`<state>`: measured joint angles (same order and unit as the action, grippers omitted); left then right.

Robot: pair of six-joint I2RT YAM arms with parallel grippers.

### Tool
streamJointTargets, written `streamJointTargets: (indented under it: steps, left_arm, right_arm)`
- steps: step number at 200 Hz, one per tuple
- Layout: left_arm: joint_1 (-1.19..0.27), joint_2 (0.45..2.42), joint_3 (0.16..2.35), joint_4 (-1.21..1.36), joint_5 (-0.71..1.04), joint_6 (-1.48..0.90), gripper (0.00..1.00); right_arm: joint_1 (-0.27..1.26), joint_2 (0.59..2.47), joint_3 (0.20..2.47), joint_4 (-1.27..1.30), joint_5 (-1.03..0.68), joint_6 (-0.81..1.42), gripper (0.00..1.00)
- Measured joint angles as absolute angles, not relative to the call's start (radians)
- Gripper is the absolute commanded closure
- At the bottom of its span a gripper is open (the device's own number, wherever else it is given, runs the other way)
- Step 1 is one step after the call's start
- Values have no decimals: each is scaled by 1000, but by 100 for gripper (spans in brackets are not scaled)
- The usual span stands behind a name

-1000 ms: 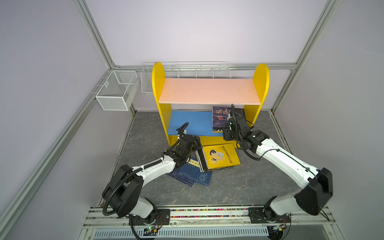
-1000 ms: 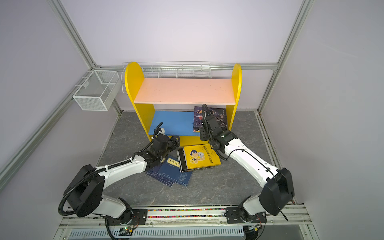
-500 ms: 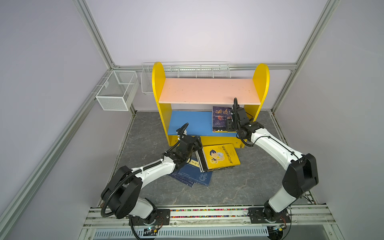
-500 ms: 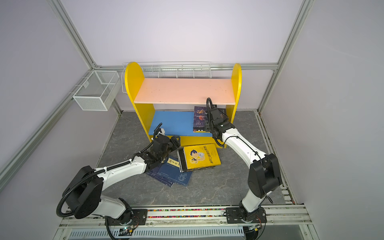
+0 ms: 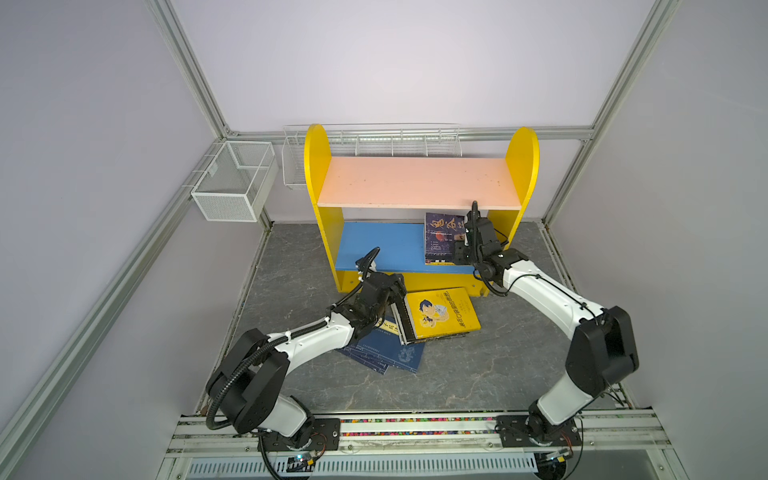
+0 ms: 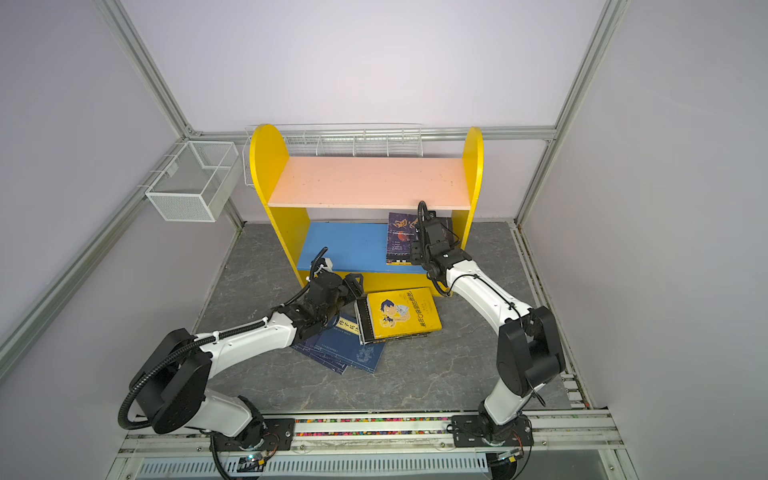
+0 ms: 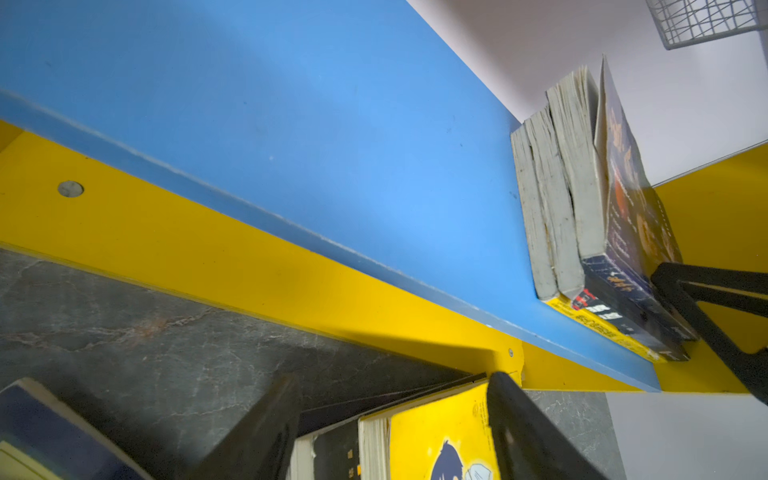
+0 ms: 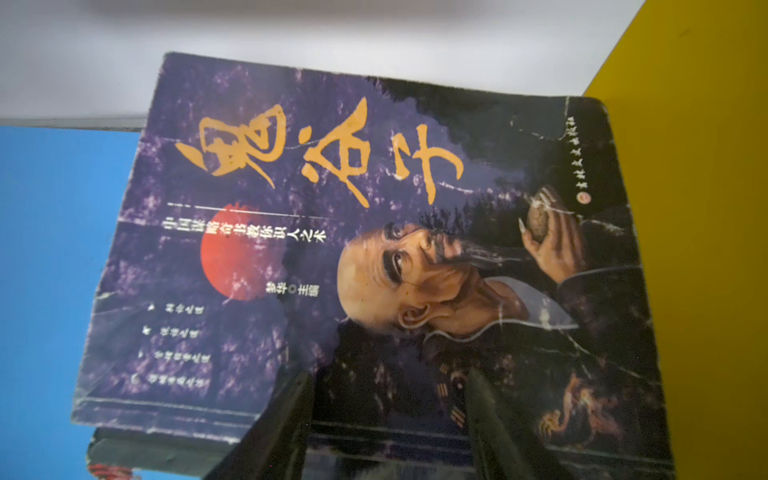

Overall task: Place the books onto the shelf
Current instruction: 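Lower both grippers toward the yellow cartoon book on the floor pile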

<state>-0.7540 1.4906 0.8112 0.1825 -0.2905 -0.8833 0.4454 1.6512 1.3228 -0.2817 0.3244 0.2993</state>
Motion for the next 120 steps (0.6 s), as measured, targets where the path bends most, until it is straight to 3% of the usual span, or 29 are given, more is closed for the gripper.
streamJointTargets:
  steps: [120]
  left_arm:
    - [-762, 1547, 814, 184, -262, -898, 29]
  right_arm:
    - [432, 1524, 1158, -239, 260, 364, 40]
